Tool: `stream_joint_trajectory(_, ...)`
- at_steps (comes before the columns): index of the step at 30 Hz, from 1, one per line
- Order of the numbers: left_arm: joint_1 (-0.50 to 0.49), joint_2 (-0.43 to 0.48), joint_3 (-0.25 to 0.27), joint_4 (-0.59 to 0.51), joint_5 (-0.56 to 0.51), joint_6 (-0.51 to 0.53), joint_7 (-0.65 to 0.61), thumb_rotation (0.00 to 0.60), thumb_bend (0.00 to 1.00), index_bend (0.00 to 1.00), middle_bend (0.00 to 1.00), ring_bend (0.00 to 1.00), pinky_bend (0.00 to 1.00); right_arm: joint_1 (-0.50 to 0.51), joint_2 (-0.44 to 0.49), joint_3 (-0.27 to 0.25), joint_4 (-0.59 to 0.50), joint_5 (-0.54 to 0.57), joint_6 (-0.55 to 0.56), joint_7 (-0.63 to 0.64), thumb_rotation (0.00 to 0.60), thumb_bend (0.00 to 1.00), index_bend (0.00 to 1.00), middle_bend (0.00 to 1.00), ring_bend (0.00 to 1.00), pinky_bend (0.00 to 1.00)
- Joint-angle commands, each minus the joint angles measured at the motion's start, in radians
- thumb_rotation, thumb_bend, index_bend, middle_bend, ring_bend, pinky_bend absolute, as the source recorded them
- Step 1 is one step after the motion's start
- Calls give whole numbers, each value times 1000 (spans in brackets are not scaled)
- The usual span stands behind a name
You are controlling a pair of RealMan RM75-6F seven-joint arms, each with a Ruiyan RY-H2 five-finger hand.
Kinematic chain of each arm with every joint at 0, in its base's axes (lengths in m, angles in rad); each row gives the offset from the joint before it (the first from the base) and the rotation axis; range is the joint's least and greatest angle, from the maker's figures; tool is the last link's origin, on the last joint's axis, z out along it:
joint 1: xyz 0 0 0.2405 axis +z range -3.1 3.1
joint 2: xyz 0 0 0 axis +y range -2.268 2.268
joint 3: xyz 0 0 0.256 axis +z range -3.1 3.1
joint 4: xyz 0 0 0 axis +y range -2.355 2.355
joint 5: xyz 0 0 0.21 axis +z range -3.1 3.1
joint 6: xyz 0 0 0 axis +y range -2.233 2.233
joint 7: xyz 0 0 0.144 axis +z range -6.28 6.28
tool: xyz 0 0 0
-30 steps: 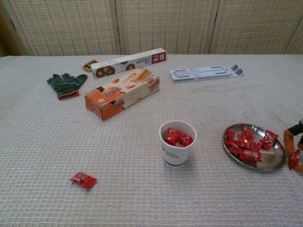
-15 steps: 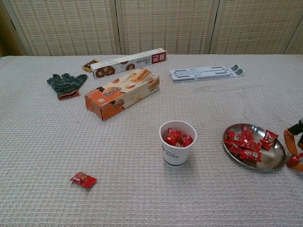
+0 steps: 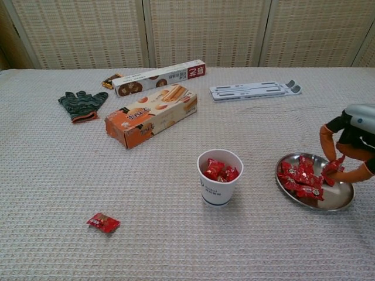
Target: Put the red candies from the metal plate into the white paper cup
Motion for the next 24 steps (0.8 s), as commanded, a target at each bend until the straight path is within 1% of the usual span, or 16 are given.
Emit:
stream_joint_trajectory(1,0,-1,1,1,1,0,1,600,621,294,132,93,302,46,1,33,-40,-9,-35,-28,600,190,644,915,819,1000)
stream_joint_trajectory(5,0,0,0,1,2,2,-1,600,621,293,132,93,302,99,-26,67,-61,11,-78,-44,600,190,644,915,819,1000)
stream_joint_trajectory(11,1,0,-1,1,-1,3,-3,600,621,293,132,94,302,169,-77,101,-54,53,-137,-62,600,190,644,915,819,1000)
stream_joint_trajectory(19,2,1,-2,2,-2,4,-6,600,620,293,132,93,302,247,-144,129,5,135,-203,-71,600,190,644,915,819,1000)
stream_joint_trajectory(24,1,2,-1,3,-2,2,-7,600,620,293,132,93,302,279,-173,133,41,159,-233,-48,600,189,644,915,819,1000)
